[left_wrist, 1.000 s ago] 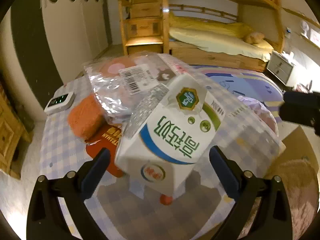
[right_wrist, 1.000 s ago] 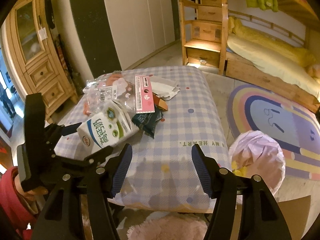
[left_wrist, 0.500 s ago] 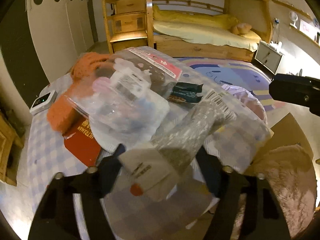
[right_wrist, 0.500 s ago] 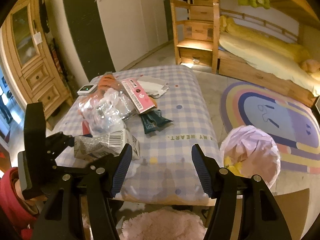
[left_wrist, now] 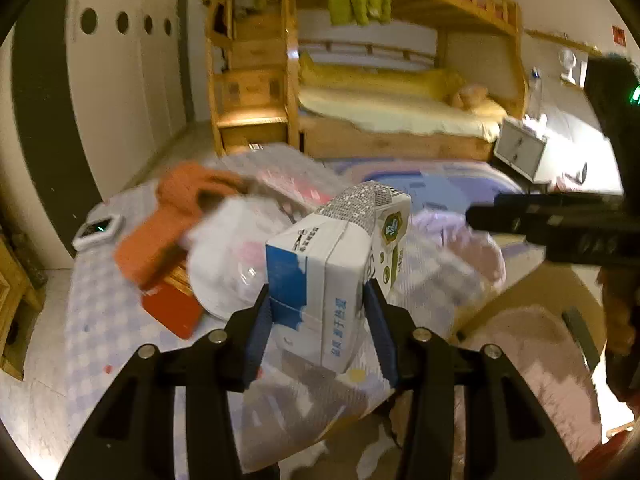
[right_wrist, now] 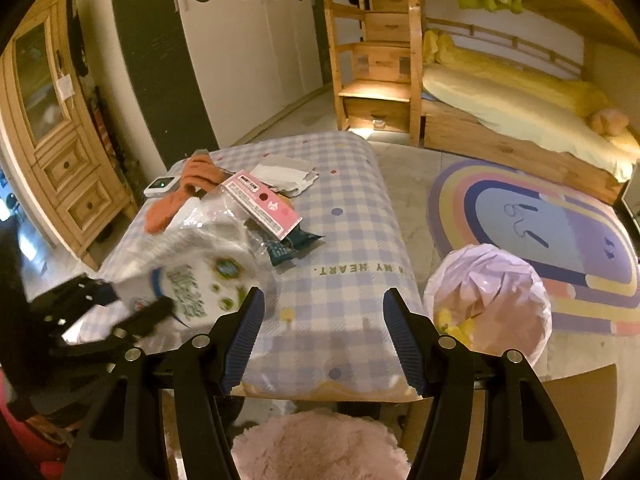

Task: Collect trash
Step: 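Grasp the white milk carton with the left gripper and lift it, then hold the carton up with the left gripper while the right gripper grasps a clear plastic strip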

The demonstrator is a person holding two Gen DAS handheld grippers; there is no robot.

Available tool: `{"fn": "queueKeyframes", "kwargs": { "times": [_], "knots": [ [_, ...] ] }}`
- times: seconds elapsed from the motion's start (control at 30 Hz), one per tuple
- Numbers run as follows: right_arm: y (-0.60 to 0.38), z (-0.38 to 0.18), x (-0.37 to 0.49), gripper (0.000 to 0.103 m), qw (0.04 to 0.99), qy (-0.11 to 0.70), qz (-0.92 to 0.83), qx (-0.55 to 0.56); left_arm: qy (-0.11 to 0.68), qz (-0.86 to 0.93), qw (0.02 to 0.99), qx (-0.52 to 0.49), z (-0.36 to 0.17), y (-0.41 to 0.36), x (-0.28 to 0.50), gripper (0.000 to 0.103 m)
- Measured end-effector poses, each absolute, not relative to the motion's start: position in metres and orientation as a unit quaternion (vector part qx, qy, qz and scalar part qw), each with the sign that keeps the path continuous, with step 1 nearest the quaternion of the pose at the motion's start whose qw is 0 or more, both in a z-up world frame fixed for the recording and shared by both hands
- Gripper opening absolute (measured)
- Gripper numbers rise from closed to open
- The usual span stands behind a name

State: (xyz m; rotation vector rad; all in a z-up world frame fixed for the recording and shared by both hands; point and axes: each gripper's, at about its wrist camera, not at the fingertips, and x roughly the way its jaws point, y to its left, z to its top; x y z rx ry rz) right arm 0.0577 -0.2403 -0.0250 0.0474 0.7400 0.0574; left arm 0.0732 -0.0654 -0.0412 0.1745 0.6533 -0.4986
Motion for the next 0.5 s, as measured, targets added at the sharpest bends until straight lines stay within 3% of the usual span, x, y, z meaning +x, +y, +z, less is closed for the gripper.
{"fn": "queueKeyframes", "kwargs": {
  "times": [0.3, 0.5],
  "knots": [
    [-0.221, -0.022, 0.061, 0.063, 0.931, 0.362, 0.043, 0.007, 0.237, -0.136, 0.961, 0.039, 0.019, -0.016, 0.059, 0.044],
    [-0.166, -0.031, 0.076, 0.063, 0.923, 0.372, 0.085, -0.038, 0.249, -0.068, 0.966, 0.02, 0.008, 0.019, 0.069, 0.044]
  ]
}}
